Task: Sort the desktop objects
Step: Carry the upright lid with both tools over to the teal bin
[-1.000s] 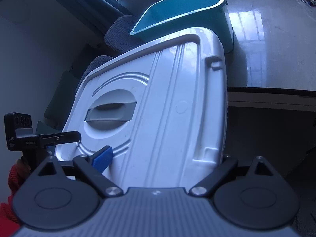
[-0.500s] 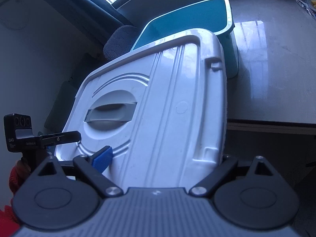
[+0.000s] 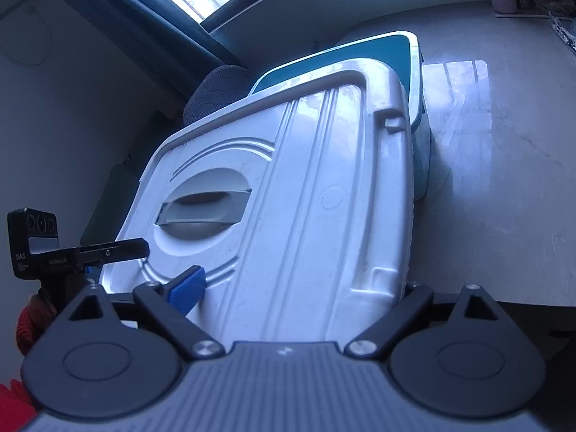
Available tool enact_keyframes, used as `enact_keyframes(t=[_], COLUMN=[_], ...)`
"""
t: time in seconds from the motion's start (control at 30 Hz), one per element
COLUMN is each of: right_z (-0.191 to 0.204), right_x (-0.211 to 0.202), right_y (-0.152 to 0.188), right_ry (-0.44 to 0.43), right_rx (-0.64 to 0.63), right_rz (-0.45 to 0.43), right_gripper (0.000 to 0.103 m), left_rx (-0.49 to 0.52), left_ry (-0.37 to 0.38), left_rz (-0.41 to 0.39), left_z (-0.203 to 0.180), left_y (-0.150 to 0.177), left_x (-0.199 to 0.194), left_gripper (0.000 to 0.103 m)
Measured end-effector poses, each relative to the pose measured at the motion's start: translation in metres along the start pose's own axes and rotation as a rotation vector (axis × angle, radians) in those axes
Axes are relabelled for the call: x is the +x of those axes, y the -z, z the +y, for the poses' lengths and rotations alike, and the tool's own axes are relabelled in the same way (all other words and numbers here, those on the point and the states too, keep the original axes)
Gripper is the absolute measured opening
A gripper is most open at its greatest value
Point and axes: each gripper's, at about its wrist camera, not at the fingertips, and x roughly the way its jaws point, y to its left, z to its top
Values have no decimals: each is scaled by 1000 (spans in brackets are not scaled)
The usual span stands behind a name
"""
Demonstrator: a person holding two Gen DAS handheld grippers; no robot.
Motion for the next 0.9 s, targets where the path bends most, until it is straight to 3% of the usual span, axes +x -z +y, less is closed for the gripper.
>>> enact_keyframes(t=[0.5, 0.9], right_z=[-15, 16], right_x=[31, 8], right_y=[-106, -108], right_ry=[-13, 12], right_rx=[1, 24], right_rz=[-20, -40], right_gripper=[93, 93], left_rx=[1, 20], left_ry=[-17, 5], left_rz=[9, 32], left_z=[7, 26], left_y=[-68, -141], left_x=[35, 72], left_gripper=[103, 103])
